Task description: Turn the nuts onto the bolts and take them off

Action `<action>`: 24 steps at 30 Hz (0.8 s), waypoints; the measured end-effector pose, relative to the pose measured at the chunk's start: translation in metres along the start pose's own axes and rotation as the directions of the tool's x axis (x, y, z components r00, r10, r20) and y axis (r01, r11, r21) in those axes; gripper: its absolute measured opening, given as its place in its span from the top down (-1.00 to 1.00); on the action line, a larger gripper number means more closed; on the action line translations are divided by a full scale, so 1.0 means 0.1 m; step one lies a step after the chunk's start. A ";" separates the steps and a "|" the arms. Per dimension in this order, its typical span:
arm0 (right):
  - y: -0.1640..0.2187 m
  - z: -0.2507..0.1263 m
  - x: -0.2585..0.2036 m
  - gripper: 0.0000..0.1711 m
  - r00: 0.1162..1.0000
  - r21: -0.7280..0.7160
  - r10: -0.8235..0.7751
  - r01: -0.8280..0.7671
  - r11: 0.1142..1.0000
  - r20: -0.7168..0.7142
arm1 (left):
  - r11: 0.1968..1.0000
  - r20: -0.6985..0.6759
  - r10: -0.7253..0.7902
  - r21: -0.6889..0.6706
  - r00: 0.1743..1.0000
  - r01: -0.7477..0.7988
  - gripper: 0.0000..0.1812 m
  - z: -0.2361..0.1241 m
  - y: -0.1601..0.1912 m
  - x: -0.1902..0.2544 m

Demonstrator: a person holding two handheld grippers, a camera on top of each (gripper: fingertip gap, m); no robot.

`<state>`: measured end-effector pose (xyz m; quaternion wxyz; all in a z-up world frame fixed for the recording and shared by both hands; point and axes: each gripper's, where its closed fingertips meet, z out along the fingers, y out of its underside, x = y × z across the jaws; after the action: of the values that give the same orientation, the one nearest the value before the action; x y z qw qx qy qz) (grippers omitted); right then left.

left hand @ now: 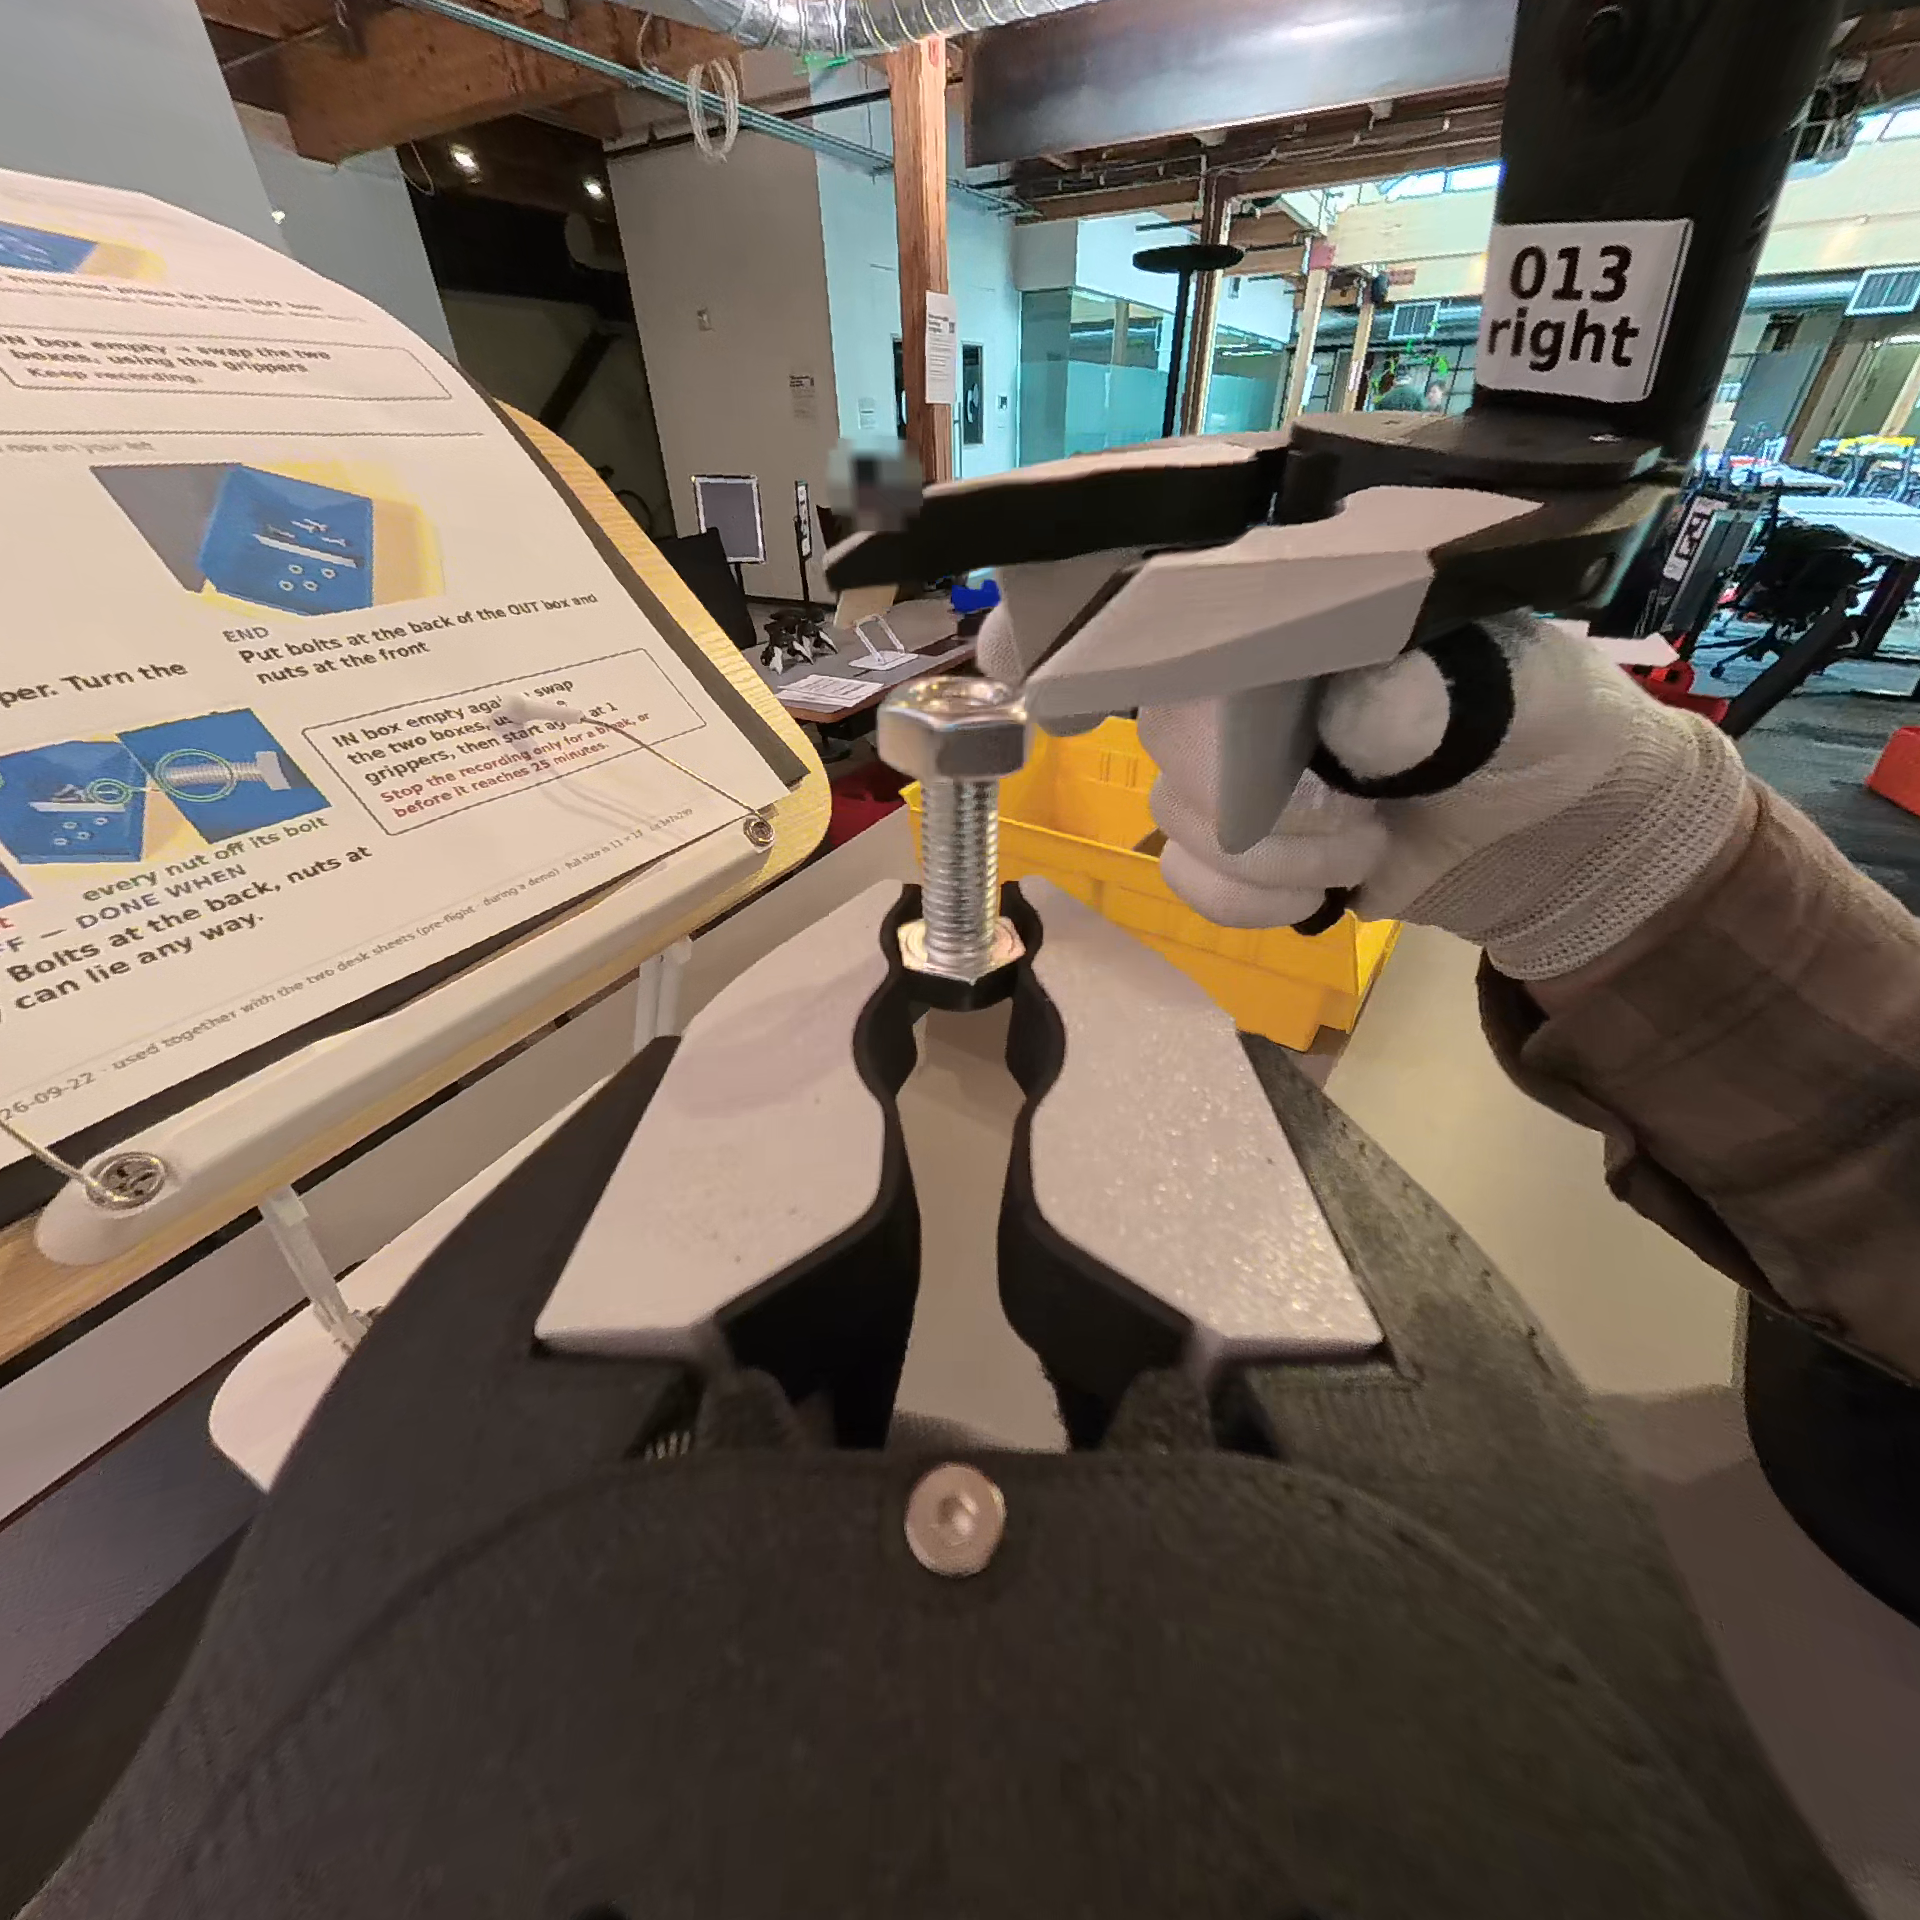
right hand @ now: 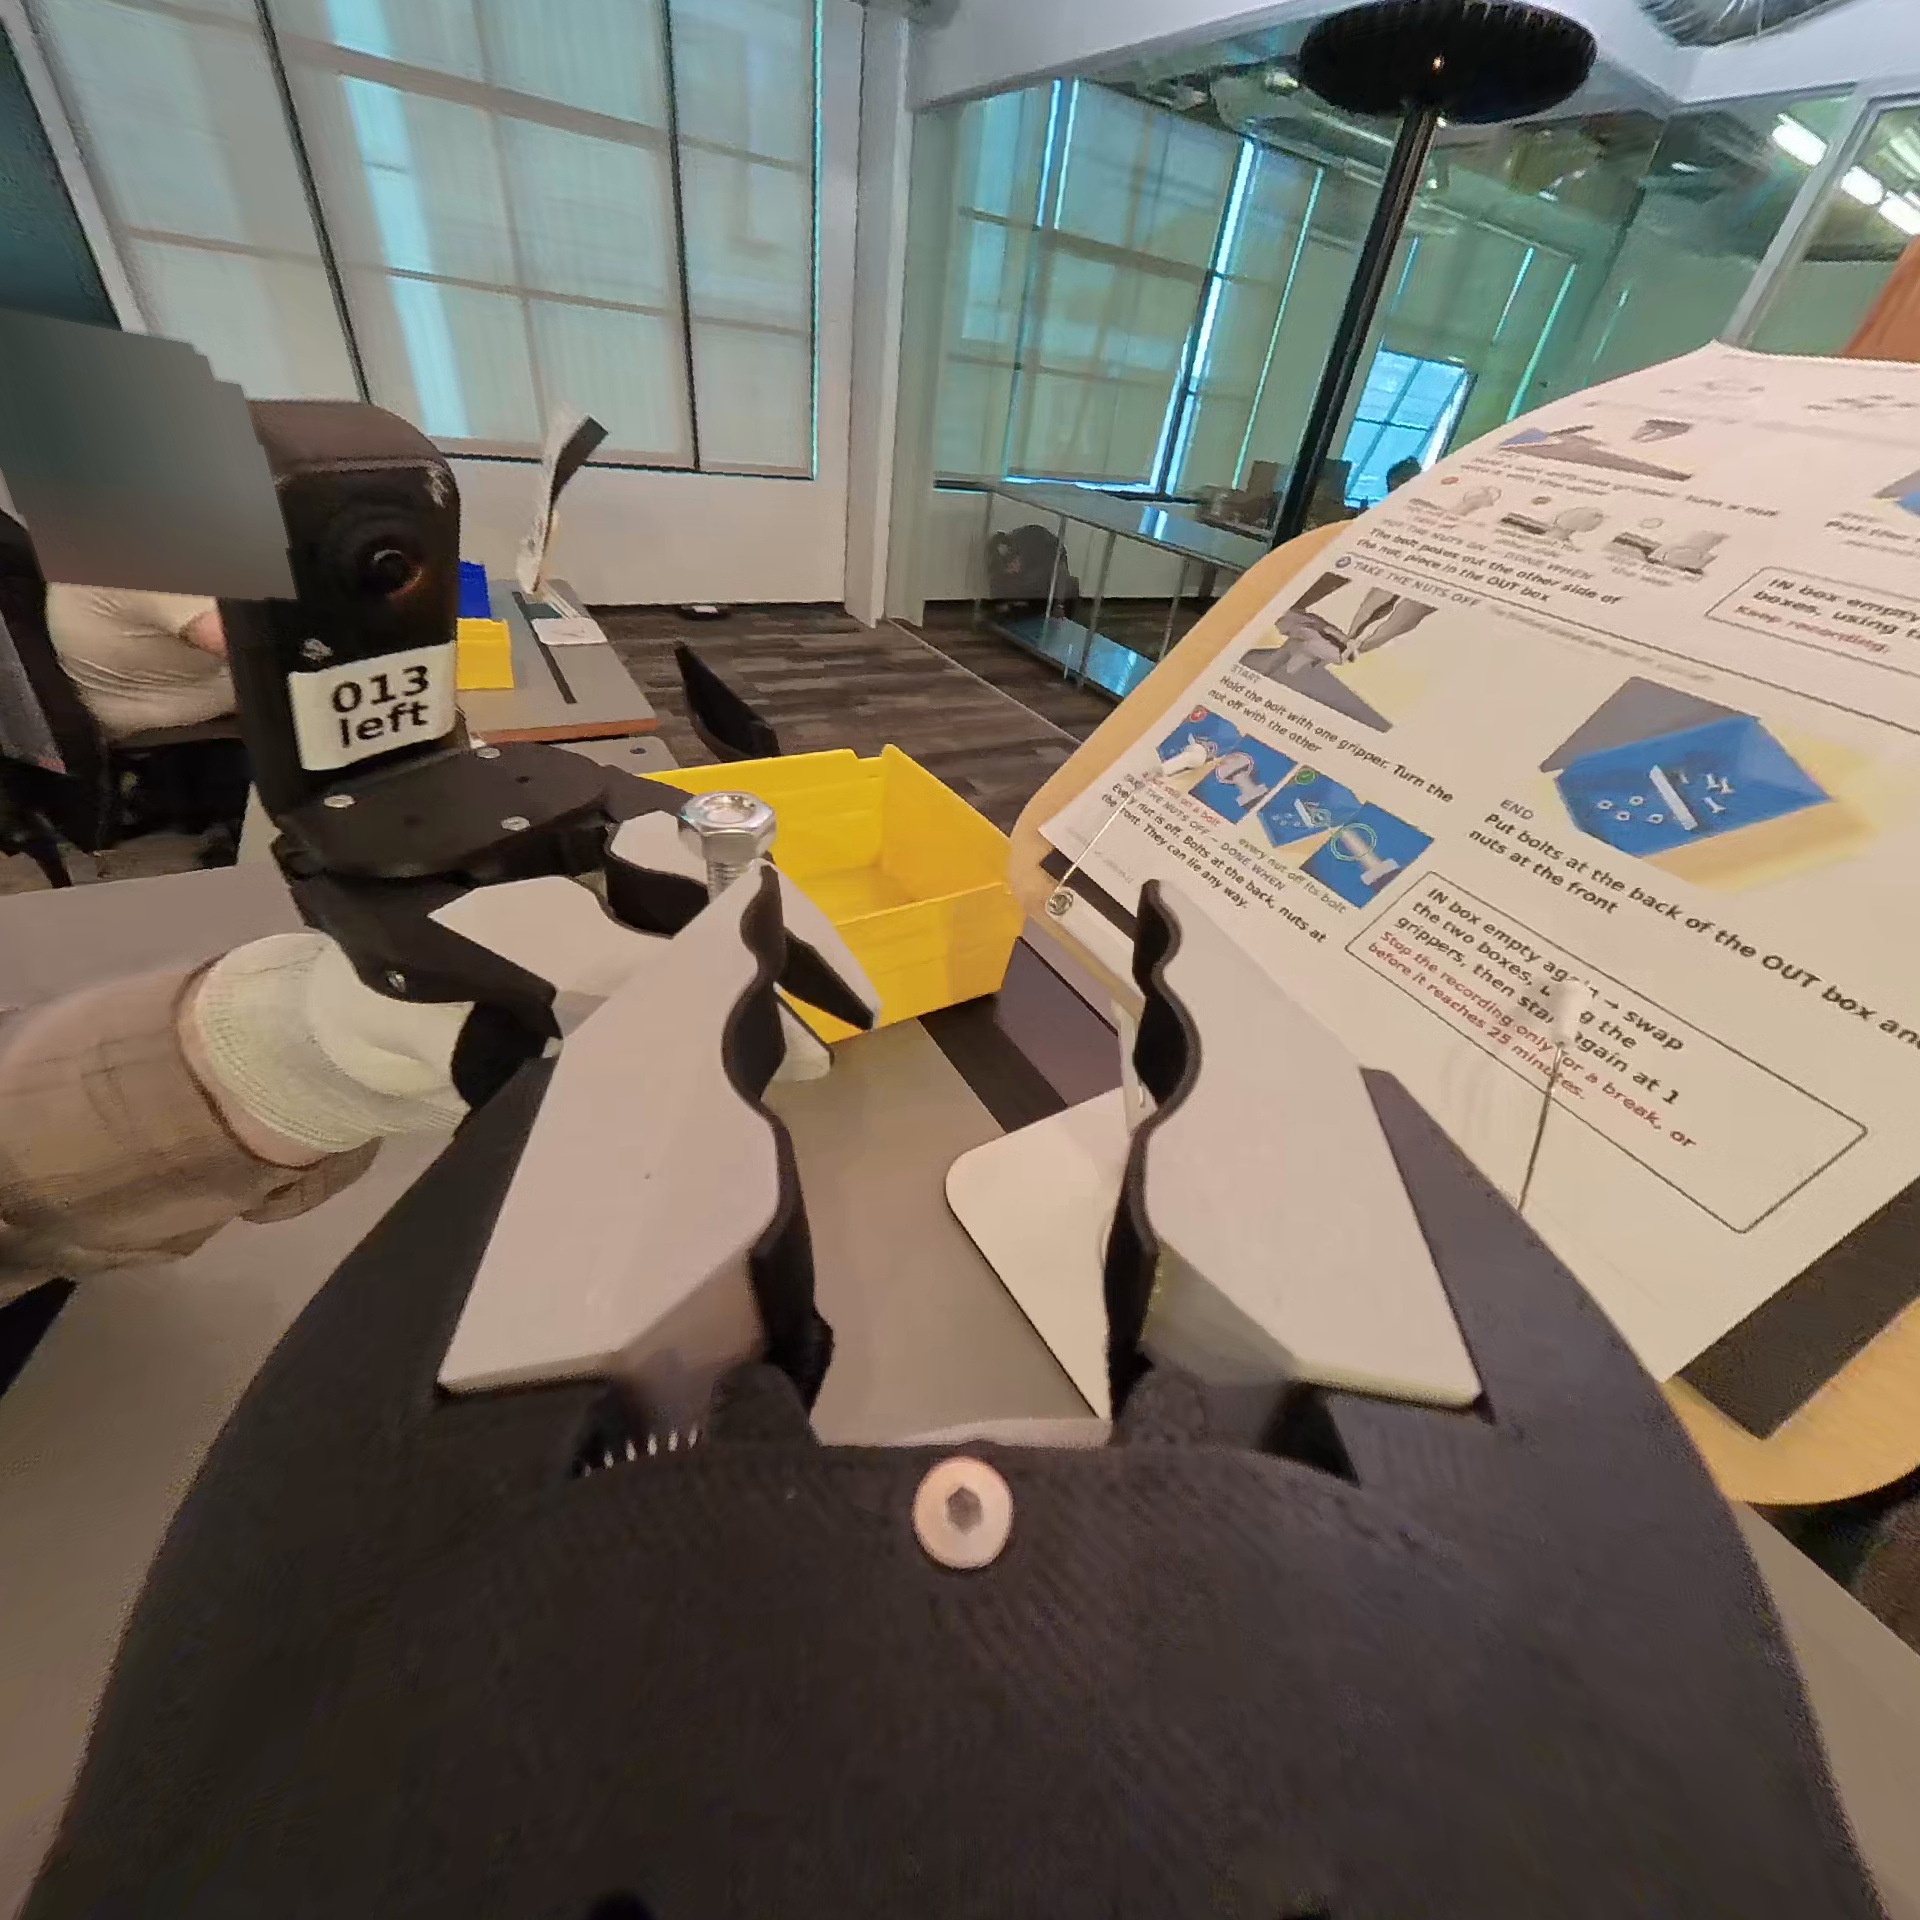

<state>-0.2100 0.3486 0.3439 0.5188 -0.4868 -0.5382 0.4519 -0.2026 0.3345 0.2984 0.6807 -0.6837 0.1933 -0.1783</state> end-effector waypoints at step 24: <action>0.02 0.13 -0.28 0.55 0.996 -0.022 -0.008 0.010 1.000 0.089 | 0.997 0.128 0.070 -0.022 0.989 -0.067 0.84 0.03 0.04 -0.10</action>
<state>-0.2228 0.3212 0.3374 0.4909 -0.4697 -0.5680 0.4645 -0.2096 0.3420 0.2950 0.6914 -0.6928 0.1737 -0.1085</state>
